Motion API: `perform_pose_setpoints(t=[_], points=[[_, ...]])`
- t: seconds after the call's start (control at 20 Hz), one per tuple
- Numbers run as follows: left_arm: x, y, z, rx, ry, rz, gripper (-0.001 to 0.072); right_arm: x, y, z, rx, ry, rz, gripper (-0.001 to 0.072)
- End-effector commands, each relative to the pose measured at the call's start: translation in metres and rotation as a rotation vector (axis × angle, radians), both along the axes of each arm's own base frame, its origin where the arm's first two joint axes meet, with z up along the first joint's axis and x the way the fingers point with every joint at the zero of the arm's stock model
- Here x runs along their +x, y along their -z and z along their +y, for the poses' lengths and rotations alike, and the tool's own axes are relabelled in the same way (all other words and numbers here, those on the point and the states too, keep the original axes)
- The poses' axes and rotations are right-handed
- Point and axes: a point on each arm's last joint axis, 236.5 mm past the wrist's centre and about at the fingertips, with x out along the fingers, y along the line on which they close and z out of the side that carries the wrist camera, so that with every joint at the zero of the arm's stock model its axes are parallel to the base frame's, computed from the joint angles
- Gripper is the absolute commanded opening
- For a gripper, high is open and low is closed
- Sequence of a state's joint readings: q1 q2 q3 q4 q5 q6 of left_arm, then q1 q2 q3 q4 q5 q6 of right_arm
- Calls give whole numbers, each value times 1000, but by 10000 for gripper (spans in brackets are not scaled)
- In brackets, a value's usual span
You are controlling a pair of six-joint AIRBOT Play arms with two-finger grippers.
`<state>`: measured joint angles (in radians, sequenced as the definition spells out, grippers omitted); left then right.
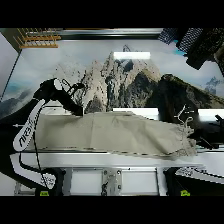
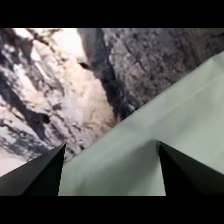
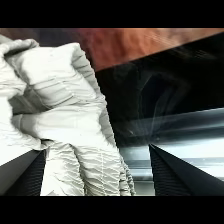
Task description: Fold the clothes and pants, and hang the long-sleeved shirts on hangers.
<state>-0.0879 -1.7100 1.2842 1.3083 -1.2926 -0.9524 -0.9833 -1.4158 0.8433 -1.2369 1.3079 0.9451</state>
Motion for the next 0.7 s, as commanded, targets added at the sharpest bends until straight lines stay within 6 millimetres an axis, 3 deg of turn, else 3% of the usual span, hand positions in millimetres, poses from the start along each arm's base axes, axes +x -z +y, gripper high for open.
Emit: perform_pose_setpoints(t=[0.0,0.35,0.4,0.45,0.5,0.55,0.65], points=[[-9,15,0,-2,37,74,618,-1,-1,2,7,-11,0,715],[-8,17,-10,7,20,73,612,7,2,13,15,-62,6,712],[-9,17,-10,7,19,75,347,9,2,16,13,-78,4,698],[-9,17,-10,7,20,78,57,11,2,18,11,-101,-1,528],[-10,17,-10,7,18,79,4,13,2,21,10,-129,-8,275],[-10,16,-10,9,12,83,4,14,2,23,8,-144,-11,146],[-8,14,-9,11,3,82,4,20,2,22,-9,-150,-23,19]])
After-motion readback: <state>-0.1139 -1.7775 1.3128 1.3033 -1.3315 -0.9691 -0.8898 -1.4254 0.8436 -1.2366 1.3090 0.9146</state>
